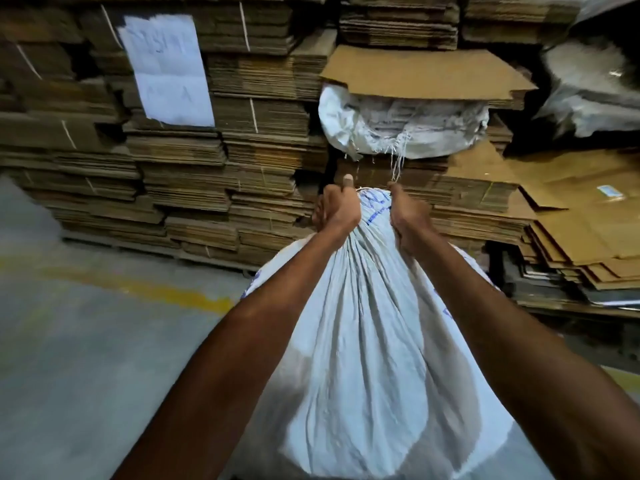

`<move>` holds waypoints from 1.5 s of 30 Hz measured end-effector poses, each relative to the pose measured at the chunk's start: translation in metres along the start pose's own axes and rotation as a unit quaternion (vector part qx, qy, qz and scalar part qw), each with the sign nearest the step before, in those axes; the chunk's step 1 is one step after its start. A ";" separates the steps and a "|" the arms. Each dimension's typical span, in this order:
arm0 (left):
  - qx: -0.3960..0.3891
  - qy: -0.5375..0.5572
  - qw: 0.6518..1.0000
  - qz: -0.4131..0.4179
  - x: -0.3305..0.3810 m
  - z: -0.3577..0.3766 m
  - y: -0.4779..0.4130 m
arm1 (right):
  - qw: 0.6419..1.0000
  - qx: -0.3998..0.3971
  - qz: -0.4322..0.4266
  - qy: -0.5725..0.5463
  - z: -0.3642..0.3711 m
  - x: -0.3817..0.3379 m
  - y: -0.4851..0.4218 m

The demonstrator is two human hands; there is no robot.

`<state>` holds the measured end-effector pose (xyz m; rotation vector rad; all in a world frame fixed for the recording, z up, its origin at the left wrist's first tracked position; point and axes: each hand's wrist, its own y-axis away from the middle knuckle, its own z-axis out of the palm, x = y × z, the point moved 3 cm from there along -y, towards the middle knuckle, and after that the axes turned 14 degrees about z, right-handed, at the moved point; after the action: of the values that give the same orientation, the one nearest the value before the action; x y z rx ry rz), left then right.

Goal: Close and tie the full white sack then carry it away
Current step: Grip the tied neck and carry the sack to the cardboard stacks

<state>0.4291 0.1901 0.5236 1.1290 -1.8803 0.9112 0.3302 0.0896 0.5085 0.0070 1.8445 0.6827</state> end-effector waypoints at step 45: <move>0.047 -0.025 0.997 -0.061 -0.399 -0.446 -0.449 | 0.991 -0.105 0.031 0.074 0.748 -0.096 0.069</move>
<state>1.0766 0.5617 0.4745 1.3187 -1.8014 0.9176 0.9940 0.4505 0.4594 -0.1282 1.9109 0.9406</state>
